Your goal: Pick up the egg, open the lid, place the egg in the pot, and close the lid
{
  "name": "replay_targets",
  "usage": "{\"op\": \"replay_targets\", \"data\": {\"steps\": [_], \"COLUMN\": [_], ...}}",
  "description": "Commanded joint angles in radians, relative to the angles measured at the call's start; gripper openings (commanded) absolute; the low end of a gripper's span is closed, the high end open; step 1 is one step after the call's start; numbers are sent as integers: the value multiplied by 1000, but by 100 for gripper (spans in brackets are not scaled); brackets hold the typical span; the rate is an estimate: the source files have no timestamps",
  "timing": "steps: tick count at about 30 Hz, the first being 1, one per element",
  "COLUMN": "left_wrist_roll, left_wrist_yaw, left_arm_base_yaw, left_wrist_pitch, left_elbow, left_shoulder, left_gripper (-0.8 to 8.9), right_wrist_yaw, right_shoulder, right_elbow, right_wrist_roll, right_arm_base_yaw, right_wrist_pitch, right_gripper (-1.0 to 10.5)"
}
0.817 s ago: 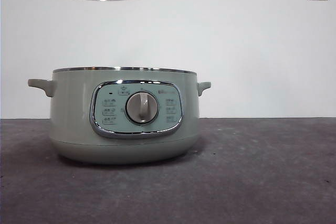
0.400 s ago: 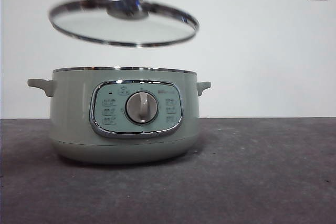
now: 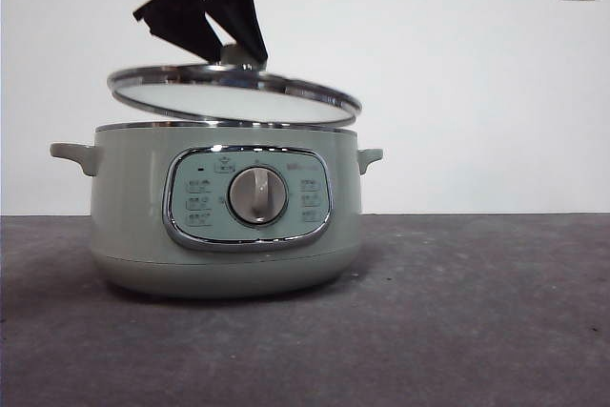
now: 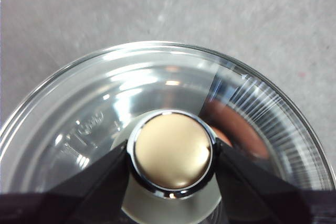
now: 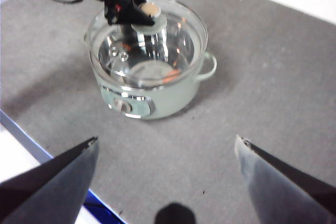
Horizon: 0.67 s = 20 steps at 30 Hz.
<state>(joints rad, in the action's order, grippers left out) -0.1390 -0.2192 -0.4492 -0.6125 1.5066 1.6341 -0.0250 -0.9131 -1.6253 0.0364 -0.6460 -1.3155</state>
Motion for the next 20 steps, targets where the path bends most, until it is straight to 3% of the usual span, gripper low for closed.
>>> {"op": "replay_targets", "data": {"steps": [1, 8, 20], "left_wrist_roll": [-12, -16, -22], "left_wrist_yaw": [-8, 31, 28], "left_arm_base_yaw": [-3, -3, 21], "left_wrist_pitch": [30, 3, -34], "left_elbow": [6, -10, -49], "left_shoulder": [5, 19, 10], "left_gripper": [-6, -6, -7], "right_wrist_yaw": [-1, 0, 41], "right_shoulder": [31, 77, 73], "right_elbow": [78, 194, 195], "right_wrist_roll": [-36, -56, -55], "right_arm_base_yaw": [-2, -2, -2], "right_wrist_pitch": [37, 86, 123], "right_gripper": [440, 440, 440]}}
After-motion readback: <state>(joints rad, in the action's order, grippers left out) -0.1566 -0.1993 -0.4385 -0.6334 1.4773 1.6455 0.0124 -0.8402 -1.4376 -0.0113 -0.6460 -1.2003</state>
